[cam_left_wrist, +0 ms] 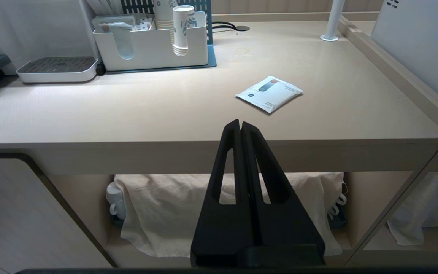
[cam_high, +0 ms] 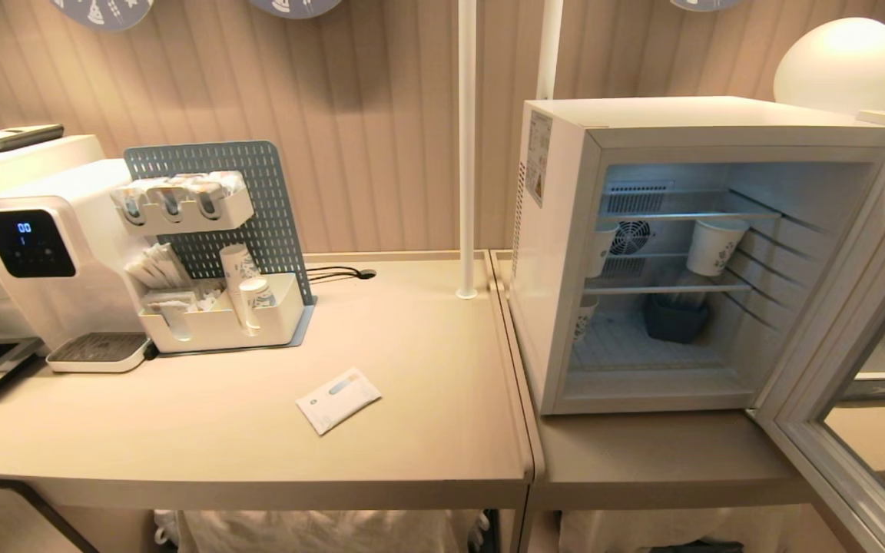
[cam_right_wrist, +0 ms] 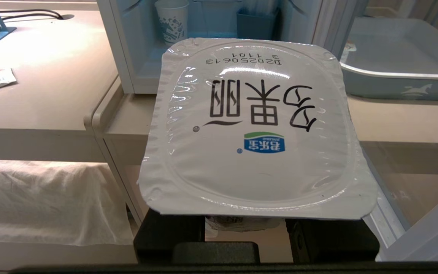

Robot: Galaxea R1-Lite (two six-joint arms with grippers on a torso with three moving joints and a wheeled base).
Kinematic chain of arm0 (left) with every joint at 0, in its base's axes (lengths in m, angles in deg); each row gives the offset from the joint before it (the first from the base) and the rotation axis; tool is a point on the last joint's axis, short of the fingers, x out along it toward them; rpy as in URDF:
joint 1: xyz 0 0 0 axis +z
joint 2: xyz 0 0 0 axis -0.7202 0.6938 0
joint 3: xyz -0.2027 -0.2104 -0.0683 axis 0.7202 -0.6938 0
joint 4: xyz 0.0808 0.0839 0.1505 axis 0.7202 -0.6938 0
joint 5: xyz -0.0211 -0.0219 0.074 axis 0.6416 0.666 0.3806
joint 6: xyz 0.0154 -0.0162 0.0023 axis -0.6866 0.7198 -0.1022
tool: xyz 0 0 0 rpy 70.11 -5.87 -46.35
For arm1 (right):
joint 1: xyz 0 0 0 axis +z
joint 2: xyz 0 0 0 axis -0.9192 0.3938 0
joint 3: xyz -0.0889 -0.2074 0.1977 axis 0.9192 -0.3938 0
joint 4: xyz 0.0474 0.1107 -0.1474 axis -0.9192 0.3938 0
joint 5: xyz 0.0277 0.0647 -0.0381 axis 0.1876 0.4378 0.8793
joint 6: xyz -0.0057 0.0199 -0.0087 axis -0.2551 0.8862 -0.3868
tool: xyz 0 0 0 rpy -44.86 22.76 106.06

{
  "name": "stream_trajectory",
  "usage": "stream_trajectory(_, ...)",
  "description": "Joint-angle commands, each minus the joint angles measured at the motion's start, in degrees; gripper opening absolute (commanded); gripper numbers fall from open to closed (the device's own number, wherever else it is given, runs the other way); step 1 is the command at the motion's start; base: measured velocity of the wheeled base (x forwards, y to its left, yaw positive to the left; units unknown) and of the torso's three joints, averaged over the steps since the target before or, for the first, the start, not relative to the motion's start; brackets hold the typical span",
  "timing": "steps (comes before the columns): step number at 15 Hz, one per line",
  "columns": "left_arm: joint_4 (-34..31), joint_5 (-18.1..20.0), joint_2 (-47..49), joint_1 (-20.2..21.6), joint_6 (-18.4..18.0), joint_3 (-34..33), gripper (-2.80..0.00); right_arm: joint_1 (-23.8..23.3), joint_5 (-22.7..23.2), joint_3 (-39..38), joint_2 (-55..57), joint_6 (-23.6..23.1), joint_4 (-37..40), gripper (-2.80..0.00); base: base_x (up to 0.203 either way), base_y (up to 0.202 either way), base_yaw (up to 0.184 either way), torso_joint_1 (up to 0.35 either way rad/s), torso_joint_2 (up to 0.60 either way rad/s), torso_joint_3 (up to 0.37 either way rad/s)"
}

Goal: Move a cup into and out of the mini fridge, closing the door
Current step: Place the yoghurt on the table

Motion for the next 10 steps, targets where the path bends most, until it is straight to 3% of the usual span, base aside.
stream_trajectory(1, 0.0, 0.0, 0.0, 0.0, 0.0, 0.0, -2.8, 0.0, 0.0, 0.0, 0.1, 0.0, 0.1, -2.8, 0.0, 0.0, 0.0, 0.0, 0.0, 0.0)
stream_trajectory(10, 0.1, 0.0, 0.1, 0.0, -0.1, 0.0, -2.8, 0.0, 0.0, 0.0, 0.1, 0.1, 0.1, -2.8, 0.0, 0.0, 0.0, 0.0, 0.0, 0.0)
